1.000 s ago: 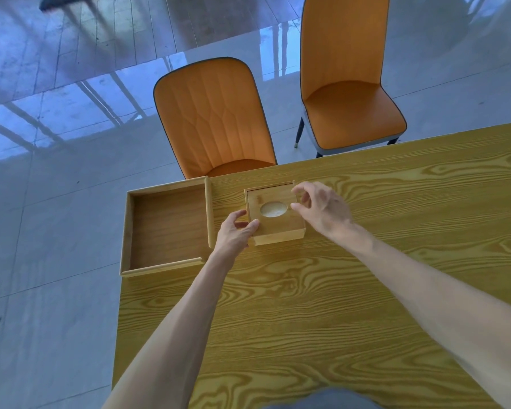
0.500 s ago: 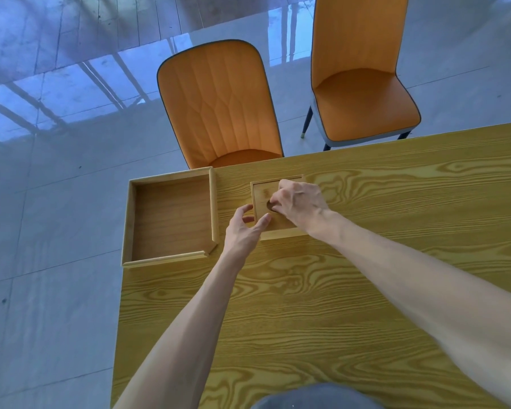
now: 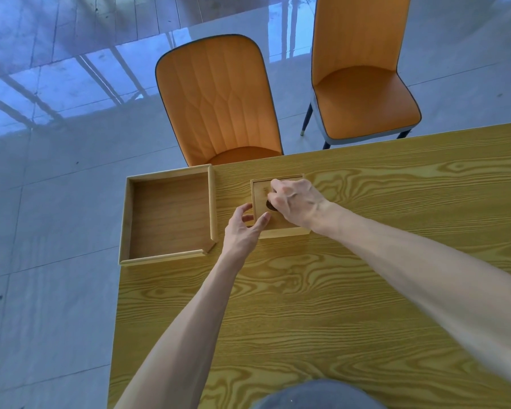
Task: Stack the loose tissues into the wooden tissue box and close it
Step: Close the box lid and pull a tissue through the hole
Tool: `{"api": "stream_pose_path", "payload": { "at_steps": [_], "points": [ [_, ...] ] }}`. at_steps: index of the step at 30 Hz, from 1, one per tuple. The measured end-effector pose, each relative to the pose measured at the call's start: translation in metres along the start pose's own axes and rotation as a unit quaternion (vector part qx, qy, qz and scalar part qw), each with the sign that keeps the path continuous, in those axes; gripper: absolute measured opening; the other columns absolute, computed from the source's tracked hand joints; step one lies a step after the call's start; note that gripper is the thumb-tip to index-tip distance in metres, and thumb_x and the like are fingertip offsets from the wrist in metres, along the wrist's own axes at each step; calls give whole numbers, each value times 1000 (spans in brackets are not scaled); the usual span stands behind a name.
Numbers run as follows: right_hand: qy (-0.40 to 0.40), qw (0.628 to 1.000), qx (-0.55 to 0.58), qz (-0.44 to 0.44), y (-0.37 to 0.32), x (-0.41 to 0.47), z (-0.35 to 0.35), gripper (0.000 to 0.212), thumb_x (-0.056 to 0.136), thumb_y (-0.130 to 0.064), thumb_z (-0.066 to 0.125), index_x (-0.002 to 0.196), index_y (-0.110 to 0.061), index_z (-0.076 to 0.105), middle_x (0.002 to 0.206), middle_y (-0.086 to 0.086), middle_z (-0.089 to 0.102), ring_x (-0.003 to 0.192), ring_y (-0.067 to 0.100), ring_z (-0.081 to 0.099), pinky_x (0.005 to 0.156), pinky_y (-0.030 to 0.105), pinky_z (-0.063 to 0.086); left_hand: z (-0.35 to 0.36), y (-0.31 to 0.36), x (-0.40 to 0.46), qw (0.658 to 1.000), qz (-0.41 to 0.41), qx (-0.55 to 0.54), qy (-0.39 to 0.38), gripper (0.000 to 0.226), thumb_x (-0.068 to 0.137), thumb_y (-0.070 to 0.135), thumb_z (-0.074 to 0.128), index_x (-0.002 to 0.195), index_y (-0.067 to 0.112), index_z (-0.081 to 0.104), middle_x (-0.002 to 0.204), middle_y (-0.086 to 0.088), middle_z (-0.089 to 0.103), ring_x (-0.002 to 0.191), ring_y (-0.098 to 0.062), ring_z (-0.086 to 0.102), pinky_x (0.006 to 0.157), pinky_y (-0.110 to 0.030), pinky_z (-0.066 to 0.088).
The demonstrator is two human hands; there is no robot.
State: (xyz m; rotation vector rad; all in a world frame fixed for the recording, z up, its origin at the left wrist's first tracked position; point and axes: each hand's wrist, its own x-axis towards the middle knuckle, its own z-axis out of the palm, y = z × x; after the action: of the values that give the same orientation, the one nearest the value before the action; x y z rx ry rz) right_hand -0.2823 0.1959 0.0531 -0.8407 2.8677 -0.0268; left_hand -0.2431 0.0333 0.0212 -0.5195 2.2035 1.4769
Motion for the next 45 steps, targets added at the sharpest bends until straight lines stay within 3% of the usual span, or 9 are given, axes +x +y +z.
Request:
{"api": "stream_pose_path", "payload": {
  "at_steps": [2, 7, 13, 19, 23, 30, 36, 41, 45],
  "points": [
    [5, 999, 29, 22, 2, -4, 5, 14, 96, 0, 50, 101, -5, 62, 103, 10, 59, 78, 22, 63, 57, 27, 47, 0, 0, 0, 1000, 2, 0, 0, 65, 84, 47, 73, 141, 28, 47, 118, 3, 57, 108, -22, 64, 93, -48, 57],
    [82, 983, 149, 69, 2, -16, 4, 22, 99, -24, 56, 105, -5, 65, 105, 9, 59, 84, 22, 64, 68, 34, 58, 0, 1, 0, 1000, -2, -1, 2, 65, 84, 46, 73, 141, 28, 47, 116, 3, 56, 108, -23, 64, 93, -48, 57],
    [114, 960, 239, 94, 6, -26, 11, 20, 101, -21, 53, 107, -4, 63, 106, 8, 55, 72, 16, 58, 69, 34, 57, 0, 2, 0, 1000, -2, -5, 1, 65, 85, 45, 73, 142, 26, 47, 118, 2, 56, 109, -22, 63, 93, -47, 56],
    [130, 942, 289, 110, 9, -32, 19, 23, 100, -27, 53, 109, -7, 62, 110, 7, 55, 78, 16, 61, 75, 35, 58, 0, 1, 1, 1000, 0, -7, 1, 64, 85, 45, 73, 141, 27, 48, 124, -1, 59, 110, -22, 63, 93, -48, 56],
    [144, 943, 276, 120, 4, -30, 17, 39, 93, -39, 63, 120, -11, 66, 109, 6, 57, 80, 16, 65, 73, 29, 58, 0, 1, 1, 1000, 2, -8, 2, 65, 85, 46, 73, 141, 26, 48, 119, 1, 58, 110, -22, 63, 93, -48, 56],
    [197, 921, 285, 180, -6, -24, 28, 19, 90, -31, 70, 96, -14, 77, 96, 3, 58, 70, 13, 59, 60, 24, 51, 0, 1, 1, 1000, 0, -6, 2, 64, 86, 43, 73, 141, 25, 47, 115, 2, 56, 109, -21, 62, 93, -48, 56],
    [247, 852, 403, 225, -10, -27, 36, 19, 93, -31, 65, 97, -14, 72, 95, 4, 56, 69, 5, 51, 66, 15, 44, 1, 1, 2, 1000, 0, -4, 3, 65, 85, 44, 73, 141, 25, 47, 118, 1, 56, 111, -22, 62, 94, -48, 56],
    [267, 843, 423, 198, -10, -31, 39, 17, 97, -26, 60, 101, -11, 65, 93, 10, 55, 73, 16, 55, 63, 10, 47, 1, 0, 3, 1000, 2, 2, 3, 65, 84, 47, 74, 140, 28, 48, 124, -1, 59, 111, -22, 63, 93, -48, 56],
    [271, 833, 448, 180, -9, -33, 45, 19, 97, -29, 57, 105, -12, 62, 92, 15, 56, 69, 8, 49, 64, 6, 45, 1, 0, 4, 1000, 0, 5, 5, 66, 83, 47, 74, 140, 28, 48, 124, 0, 60, 111, -22, 64, 94, -48, 56]
  ]
}}
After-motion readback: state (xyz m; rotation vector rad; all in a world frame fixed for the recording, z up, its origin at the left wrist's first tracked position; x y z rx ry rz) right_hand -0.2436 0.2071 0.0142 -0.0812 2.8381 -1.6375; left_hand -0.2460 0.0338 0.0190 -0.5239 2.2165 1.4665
